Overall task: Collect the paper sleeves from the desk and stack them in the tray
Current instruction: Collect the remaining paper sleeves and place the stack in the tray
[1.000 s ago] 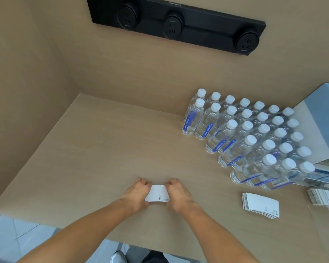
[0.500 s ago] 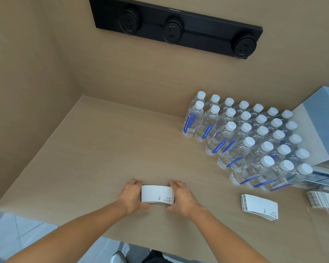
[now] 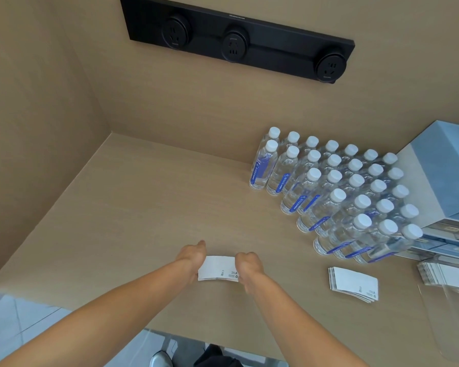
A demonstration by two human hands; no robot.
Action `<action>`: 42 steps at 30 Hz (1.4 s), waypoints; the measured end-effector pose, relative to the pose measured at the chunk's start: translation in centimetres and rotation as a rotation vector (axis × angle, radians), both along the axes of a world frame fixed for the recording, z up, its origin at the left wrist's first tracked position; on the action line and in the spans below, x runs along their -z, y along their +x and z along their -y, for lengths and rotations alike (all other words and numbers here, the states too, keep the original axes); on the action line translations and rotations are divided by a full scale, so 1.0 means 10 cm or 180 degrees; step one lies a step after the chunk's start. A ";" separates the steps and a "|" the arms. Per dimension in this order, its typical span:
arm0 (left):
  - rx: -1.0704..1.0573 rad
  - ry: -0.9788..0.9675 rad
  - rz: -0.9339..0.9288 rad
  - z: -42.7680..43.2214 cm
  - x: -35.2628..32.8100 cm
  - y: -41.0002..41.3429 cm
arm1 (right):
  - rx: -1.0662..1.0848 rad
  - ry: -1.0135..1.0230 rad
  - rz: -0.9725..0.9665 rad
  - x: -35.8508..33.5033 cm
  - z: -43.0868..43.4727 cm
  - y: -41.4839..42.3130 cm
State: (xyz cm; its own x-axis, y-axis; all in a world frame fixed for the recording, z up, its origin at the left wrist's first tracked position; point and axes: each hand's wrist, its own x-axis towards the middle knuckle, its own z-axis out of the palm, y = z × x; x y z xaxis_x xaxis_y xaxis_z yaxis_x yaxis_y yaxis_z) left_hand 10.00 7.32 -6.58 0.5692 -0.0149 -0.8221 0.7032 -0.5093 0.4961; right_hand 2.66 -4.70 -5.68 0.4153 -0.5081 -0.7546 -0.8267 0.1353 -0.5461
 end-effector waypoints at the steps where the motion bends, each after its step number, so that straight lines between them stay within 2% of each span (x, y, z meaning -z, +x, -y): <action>1: 0.0035 0.0009 0.0003 -0.01 0.01 0.01 | -0.0033 0.0006 -0.0016 0.00 0.02 0.00; 6: -0.0117 -0.0129 -0.0086 -0.09 0.01 0.06 | -0.0308 -0.0006 -0.0093 -0.02 0.14 -0.04; 10: 0.0062 -0.0117 -0.0058 -0.08 0.02 0.04 | -0.0410 -0.0026 -0.0159 0.00 0.16 -0.03; 12: 0.0240 -0.0077 -0.0008 -0.08 0.01 0.05 | -0.0697 -0.0170 -0.0193 -0.01 0.16 -0.02; 14: 0.0904 0.0229 0.0284 -0.09 -0.04 0.07 | -0.1436 -0.0646 -0.0239 -0.02 0.21 -0.04; 17: 0.2634 0.0960 0.1205 -0.13 -0.08 0.05 | -0.2721 -0.1444 -0.0170 0.05 0.26 -0.08; 19: 0.3270 0.0990 0.1559 -0.16 0.01 -0.03 | -0.3303 -0.1686 -0.0118 0.13 0.24 -0.12; 21: 0.3615 0.1080 0.1763 -0.18 0.14 -0.14 | -0.3629 -0.1895 -0.0123 0.20 0.23 -0.16; 25: 0.3836 0.1293 0.2068 -0.22 0.30 -0.23 | -0.3818 -0.2253 0.0040 0.27 0.25 -0.18; 30: 0.3753 0.1273 0.2040 -0.21 0.30 -0.20 | -0.3949 -0.2276 0.0053 0.30 0.29 -0.17; 34: 0.4076 0.1462 0.2109 -0.17 0.19 -0.15 | -0.3966 -0.2227 -0.0002 0.24 0.29 -0.16; 42: 0.4460 0.1233 0.2606 -0.04 -0.15 -0.22 | -0.3439 -0.2352 0.0039 -0.17 0.30 -0.49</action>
State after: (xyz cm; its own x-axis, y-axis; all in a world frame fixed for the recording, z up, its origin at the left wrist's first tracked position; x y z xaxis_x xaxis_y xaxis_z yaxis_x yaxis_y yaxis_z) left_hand 7.81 7.74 -5.04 0.5451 -0.7311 -0.4102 -0.7373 -0.6510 0.1806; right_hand -2.25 -7.68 -4.02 0.8761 -0.2060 -0.4360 -0.3231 -0.9219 -0.2136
